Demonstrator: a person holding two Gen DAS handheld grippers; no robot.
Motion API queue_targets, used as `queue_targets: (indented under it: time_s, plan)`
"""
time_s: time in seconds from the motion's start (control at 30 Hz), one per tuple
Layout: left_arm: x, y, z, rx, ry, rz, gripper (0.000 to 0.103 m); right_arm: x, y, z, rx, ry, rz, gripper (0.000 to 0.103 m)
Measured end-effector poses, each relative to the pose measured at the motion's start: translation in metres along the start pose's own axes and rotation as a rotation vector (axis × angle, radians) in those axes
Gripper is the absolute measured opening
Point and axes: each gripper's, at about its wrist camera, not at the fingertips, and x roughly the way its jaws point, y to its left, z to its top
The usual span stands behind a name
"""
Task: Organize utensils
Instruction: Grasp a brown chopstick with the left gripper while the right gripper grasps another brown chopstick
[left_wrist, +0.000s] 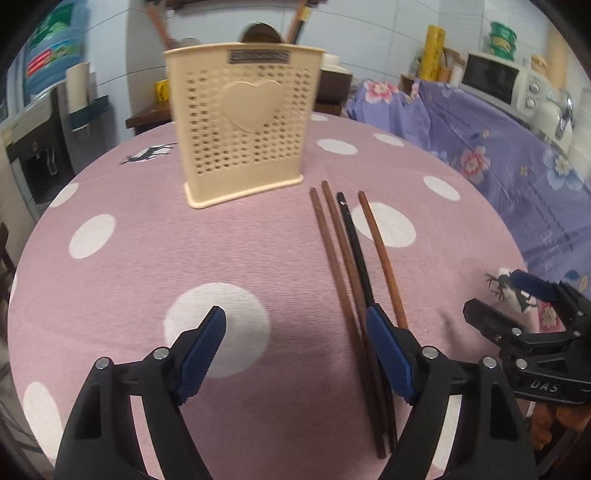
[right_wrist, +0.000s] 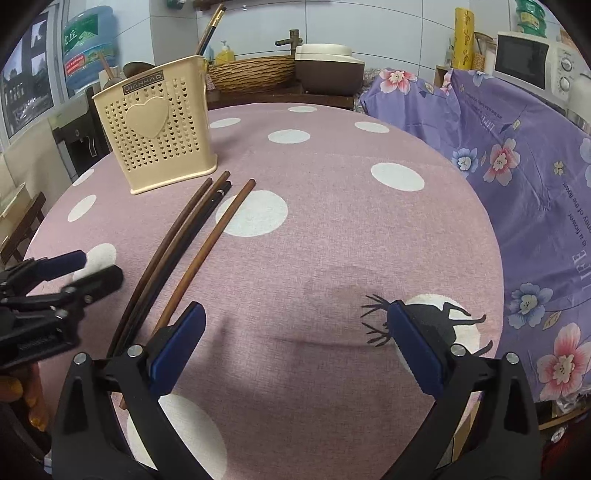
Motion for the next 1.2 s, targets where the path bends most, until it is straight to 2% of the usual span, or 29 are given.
queue_targets:
  time_s: [0.07, 0.33, 0.53, 0.73, 0.97, 1.0, 1.07, 1.1, 1.2]
  plan:
    - [0.008, -0.007, 0.001, 0.035, 0.037, 0.019, 0.071, 0.0, -0.003, -0.001, 0.01, 0.003, -0.004, 0.097]
    - [0.015, -0.014, 0.006, 0.07, 0.053, 0.075, 0.071, 0.003, -0.006, -0.002, 0.026, 0.014, 0.014, 0.097]
    - [0.016, 0.006, 0.006, 0.032, 0.068, 0.084, 0.072, -0.001, -0.009, -0.003, 0.031, 0.006, 0.001, 0.097]
    - [0.01, 0.029, 0.009, -0.025, 0.069, 0.144, 0.07, 0.0, -0.014, 0.0, 0.058, 0.001, 0.003, 0.097]
    - [0.018, 0.021, 0.022, -0.035, 0.071, 0.073, 0.07, 0.007, 0.0, 0.005, 0.038, 0.025, 0.038, 0.097]
    - [0.022, 0.02, 0.025, -0.037, 0.076, 0.069, 0.069, 0.006, 0.001, 0.005, 0.037, 0.024, 0.038, 0.097]
    - [0.031, 0.018, 0.029, -0.035, 0.104, 0.064, 0.056, 0.005, 0.003, 0.006, 0.039, 0.02, 0.041, 0.097]
    - [0.034, 0.016, 0.03, -0.026, 0.103, 0.075, 0.054, 0.005, 0.003, 0.006, 0.04, 0.02, 0.042, 0.097]
    - [0.038, 0.01, 0.032, 0.014, 0.102, 0.106, 0.039, 0.007, 0.004, 0.005, 0.037, 0.028, 0.038, 0.097]
